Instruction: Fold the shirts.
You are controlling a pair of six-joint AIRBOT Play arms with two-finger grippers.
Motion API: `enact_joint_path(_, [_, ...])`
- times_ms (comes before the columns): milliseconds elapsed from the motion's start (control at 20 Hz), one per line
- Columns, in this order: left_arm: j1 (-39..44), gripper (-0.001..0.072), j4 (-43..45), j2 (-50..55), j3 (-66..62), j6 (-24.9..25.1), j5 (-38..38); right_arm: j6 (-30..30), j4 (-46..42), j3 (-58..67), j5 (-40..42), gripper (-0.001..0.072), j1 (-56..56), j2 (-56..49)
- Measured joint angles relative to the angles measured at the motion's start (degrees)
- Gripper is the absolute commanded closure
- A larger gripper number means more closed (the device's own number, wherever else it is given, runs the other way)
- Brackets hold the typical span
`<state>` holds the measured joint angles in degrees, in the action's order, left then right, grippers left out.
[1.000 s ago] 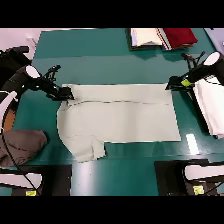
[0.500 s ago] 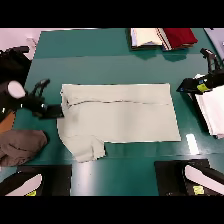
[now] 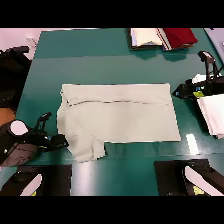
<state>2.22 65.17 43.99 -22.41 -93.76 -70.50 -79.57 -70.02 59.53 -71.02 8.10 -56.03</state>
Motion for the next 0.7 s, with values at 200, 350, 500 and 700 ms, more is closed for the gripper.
enact_joint_path(200, [4.8,0.0308,-7.0,-0.8,3.7,0.6,6.4,-0.4,1.0,-0.2,0.0,0.0276,-0.6,0.3])
enact_joint_path(350, [8.5,0.0645,-8.1,-0.7,4.2,0.6,11.0,-0.5,1.3,-0.2,-0.7,0.0281,-0.5,0.4])
enact_joint_path(500, [9.9,0.0681,-8.9,-0.8,1.2,0.6,11.4,-0.6,0.5,-0.3,-3.9,0.0281,1.6,0.4])
enact_joint_path(700, [10.5,0.0681,-6.4,-0.9,-3.7,0.7,9.0,-0.2,-4.2,-4.0,-10.0,0.025,8.9,1.2])
